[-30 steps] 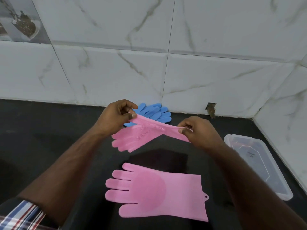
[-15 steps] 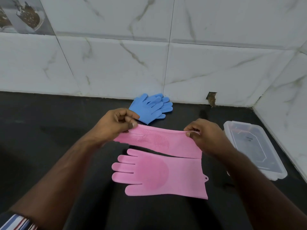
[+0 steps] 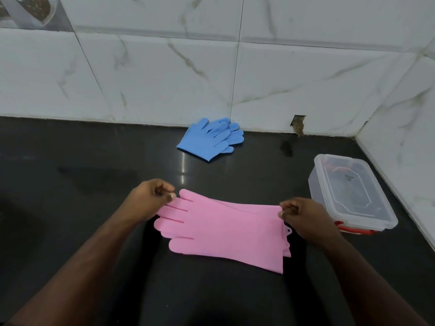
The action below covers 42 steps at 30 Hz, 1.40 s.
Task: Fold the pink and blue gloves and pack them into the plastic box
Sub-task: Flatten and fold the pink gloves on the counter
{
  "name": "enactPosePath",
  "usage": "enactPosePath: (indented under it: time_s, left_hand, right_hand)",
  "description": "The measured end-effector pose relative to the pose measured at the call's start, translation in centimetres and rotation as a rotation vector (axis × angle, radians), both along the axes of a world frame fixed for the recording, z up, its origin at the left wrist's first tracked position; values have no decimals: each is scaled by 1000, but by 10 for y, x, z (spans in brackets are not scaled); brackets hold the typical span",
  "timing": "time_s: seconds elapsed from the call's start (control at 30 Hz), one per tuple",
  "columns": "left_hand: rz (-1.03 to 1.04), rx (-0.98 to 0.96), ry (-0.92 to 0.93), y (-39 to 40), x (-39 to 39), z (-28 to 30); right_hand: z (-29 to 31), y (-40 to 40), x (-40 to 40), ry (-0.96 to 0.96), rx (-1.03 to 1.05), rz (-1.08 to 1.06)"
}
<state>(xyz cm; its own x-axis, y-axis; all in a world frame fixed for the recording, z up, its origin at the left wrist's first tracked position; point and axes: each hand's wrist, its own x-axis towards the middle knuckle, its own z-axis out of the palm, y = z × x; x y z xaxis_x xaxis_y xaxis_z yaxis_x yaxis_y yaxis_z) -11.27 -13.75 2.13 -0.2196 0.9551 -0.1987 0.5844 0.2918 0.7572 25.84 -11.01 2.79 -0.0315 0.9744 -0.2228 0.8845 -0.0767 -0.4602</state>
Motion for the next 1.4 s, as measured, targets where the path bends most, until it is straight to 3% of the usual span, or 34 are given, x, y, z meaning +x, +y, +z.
enactPosePath:
  time_s: [0.2,0.37,0.53,0.6,0.8,1.13,1.27,1.4]
  left_hand:
    - [47,-94,137,-16,-5,-22]
    - [103,-97,34,-21,-10,-24]
    - [202,-58,-311,-29,-2,-16]
    - [222,-66,-374,-30,-1,-15]
    - [196,-120,-485,-32,2,-20]
    - [192,-135,-381,-30,3,-22]
    - [169,-121,-393,-31,3,-24]
    - [183,-119,-391,-32,2,-26]
  right_hand:
    - [-17,0,-6,-123,-84,48]
    - [-18,-1,-9,-131,-20,46]
    - [-4,-7,-12,387,114,-50]
    - [0,-8,-16,462,194,-100]
    - [-7,4,-20,435,213,-184]
    - [-25,14,-8,404,-47,-288]
    - [-22,8,-8,237,17,-205]
    - [-22,6,-4,200,65,-202]
